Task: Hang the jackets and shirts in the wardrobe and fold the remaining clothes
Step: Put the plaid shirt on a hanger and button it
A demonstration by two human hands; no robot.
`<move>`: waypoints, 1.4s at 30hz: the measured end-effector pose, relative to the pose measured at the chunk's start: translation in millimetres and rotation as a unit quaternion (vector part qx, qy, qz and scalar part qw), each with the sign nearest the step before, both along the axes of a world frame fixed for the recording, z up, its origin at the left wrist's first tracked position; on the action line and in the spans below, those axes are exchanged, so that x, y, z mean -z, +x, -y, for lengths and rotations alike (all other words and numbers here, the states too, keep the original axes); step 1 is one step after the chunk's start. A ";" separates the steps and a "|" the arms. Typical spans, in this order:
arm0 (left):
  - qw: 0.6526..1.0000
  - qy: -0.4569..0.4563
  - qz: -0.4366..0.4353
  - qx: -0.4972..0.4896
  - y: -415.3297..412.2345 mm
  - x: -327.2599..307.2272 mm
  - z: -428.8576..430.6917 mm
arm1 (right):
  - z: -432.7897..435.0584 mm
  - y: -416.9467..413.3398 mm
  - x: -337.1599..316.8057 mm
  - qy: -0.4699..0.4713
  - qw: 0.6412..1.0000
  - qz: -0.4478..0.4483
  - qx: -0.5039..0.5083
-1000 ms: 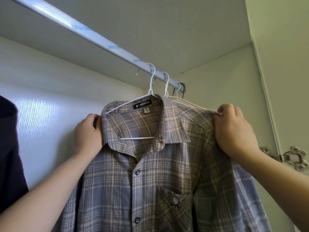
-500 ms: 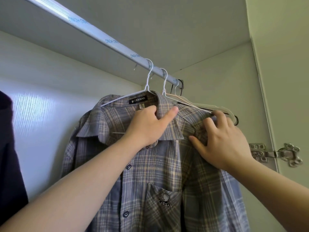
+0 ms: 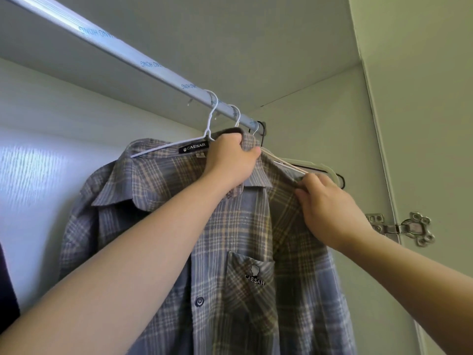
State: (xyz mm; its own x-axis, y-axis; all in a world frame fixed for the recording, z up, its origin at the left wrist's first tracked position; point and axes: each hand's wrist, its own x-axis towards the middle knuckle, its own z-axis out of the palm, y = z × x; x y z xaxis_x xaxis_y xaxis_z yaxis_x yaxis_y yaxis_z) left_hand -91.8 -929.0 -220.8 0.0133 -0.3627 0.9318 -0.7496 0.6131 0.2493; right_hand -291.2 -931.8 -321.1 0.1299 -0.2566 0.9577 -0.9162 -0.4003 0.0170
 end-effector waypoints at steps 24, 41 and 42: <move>0.997 0.076 0.005 -0.002 -1.6 -9.5 -3.7 | -13.0 -51.6 -34.6 0.215 0.963 0.150 -0.068; 0.993 -0.056 0.057 -0.085 14.5 3.9 3.4 | 4.6 4.1 -40.5 0.262 0.848 0.347 -0.302; 0.995 -0.046 0.061 -0.070 14.8 4.9 2.9 | 3.8 4.9 -42.8 0.280 0.820 0.383 -0.320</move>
